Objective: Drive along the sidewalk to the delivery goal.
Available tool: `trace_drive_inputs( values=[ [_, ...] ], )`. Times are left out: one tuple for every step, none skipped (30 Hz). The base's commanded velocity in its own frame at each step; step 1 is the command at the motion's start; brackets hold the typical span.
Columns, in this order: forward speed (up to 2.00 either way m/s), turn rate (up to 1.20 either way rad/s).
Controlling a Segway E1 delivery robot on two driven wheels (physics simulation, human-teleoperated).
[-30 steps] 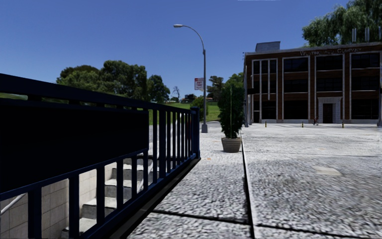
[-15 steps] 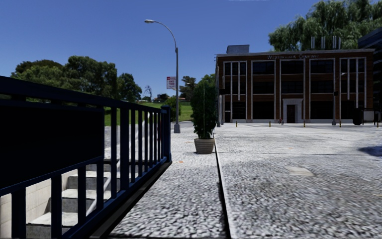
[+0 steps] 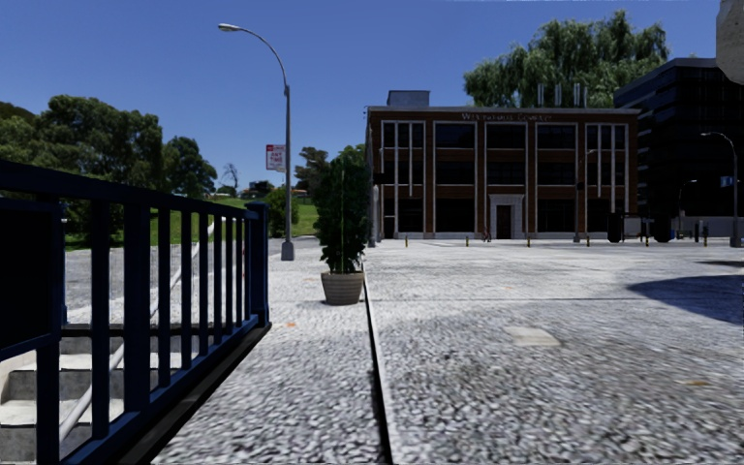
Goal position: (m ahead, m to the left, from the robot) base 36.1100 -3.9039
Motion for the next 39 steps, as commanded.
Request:
trace_drive_inputs(
  values=[
    [0.78,0.00],
    [0.78,0.00],
    [0.80,0.00],
    [0.81,0.00],
    [0.81,0.00],
    [0.81,0.00],
    [0.81,-0.16],
    [0.81,-0.48],
    [0.81,-0.48],
    [0.81,-0.49],
    [0.81,-0.50],
    [0.81,-0.50],
    [0.81,-0.50],
    [0.81,-0.50],
    [0.81,-0.50],
    [0.81,-0.50],
    [0.81,-0.50],
    [0.81,-0.50],
    [0.81,-0.42],
    [0.81,-0.42],
    [0.80,-0.05],
    [0.80,-0.02],
    [0.80,-0.02],
    [0.80,-0.02],
    [0.80,-0.01],
    [0.80,-0.01],
    [0.80,-0.01],
    [0.80,-0.01],
    [0.80,-0.01],
    [0.80,-0.01],
    [0.80,-0.01],
    [0.80,-0.01],
    [0.80,-0.01],
    [0.80,-0.01],
    [0.80,-0.01],
    [0.80,-0.01],
    [0.80,-0.01],
    [0.80,-0.01],
    [0.80,-0.01]
  ],
)
